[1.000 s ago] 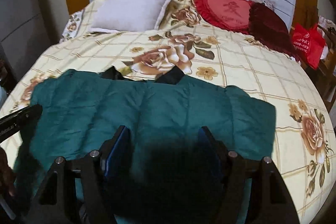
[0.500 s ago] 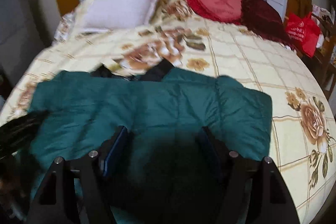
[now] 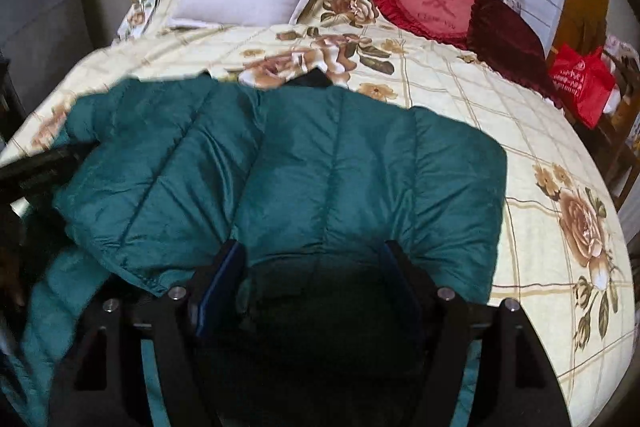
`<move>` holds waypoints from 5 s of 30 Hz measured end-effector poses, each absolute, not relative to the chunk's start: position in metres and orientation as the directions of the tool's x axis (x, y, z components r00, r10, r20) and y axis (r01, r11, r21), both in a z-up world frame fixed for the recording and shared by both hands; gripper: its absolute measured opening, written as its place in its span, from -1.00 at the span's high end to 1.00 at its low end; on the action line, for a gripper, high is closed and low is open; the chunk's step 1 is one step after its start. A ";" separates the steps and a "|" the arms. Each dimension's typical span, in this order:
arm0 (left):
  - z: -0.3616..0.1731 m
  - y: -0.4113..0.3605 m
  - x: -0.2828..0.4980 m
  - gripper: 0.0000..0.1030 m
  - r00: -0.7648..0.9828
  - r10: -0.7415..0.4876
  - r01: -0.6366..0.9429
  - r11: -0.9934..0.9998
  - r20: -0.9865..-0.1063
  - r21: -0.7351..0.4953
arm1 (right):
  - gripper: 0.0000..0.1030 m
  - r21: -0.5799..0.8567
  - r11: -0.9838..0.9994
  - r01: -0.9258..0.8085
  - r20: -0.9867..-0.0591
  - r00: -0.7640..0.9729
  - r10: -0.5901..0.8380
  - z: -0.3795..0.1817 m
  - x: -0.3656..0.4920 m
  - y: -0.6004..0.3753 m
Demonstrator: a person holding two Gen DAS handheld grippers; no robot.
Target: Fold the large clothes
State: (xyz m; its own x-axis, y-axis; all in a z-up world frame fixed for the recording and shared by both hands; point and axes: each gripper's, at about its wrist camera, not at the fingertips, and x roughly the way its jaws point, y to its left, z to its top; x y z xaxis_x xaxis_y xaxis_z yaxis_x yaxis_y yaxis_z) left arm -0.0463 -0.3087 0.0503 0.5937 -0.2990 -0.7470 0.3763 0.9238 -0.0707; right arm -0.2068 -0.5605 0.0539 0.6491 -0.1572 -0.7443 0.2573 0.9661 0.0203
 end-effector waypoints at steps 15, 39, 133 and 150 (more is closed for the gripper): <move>0.049 -0.315 -0.046 -0.22 0.606 -0.285 0.381 0.924 -0.743 -0.043 | -0.47 -0.023 0.926 0.376 -0.776 0.578 -0.254 0.036 -0.194 -0.605; 0.106 -0.210 -0.129 -0.22 0.586 -0.390 0.375 0.908 -0.710 -0.188 | -0.65 0.082 0.938 0.336 -0.778 0.610 -0.151 0.062 -0.303 -0.576; 0.079 -0.076 -0.278 0.56 0.400 -0.460 0.426 0.859 -0.793 -0.283 | 0.58 0.372 0.913 0.169 -0.719 0.674 0.168 0.045 -0.507 -0.534; 0.093 -0.084 -0.277 0.57 0.459 -0.447 0.441 0.865 -0.768 -0.240 | 0.59 0.373 0.915 0.157 -0.687 0.709 0.159 0.071 -0.504 -0.540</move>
